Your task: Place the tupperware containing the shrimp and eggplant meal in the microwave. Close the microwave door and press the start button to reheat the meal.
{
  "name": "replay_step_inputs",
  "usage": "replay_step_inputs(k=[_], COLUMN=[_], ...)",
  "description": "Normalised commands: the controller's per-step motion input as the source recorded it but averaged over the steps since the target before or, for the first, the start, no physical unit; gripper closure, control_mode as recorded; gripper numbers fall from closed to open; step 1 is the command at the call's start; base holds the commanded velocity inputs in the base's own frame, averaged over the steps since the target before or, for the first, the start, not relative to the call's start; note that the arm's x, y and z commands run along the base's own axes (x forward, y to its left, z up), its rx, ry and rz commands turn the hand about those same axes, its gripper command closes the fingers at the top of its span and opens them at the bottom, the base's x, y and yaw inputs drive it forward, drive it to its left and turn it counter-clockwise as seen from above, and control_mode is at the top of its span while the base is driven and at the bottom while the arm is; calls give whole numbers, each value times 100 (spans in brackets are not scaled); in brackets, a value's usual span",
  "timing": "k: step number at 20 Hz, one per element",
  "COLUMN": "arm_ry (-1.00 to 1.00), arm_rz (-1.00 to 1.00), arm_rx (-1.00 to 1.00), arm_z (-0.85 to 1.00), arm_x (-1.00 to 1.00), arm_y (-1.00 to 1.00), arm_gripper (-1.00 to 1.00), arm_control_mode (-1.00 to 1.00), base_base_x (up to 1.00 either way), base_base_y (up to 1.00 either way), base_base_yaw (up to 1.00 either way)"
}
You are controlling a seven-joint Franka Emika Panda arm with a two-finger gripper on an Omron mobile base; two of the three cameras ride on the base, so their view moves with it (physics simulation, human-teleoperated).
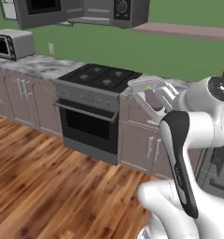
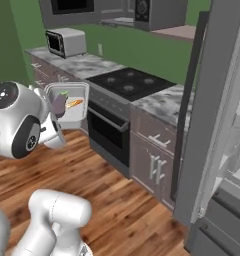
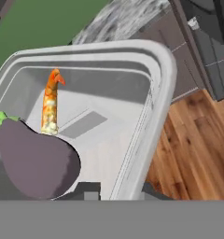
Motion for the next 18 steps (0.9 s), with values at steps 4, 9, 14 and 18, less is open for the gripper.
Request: replay_step_inputs(k=[4, 9, 14, 18], arm_ry=[0, 0, 0, 0], arm_rz=[0, 0, 0, 0], arm_rx=[0, 0, 0, 0], arm_z=[0, 0, 0, 0], arm_x=[0, 0, 0, 0], arm_y=[0, 0, 0, 0], arm_gripper=[100, 100, 100, 100], arm_control_mode=[100, 100, 100, 100], base_base_x=[73, 84, 92, 96], base_base_y=[16, 6, 8, 18], base_base_yaw=[4, 0, 0, 0])
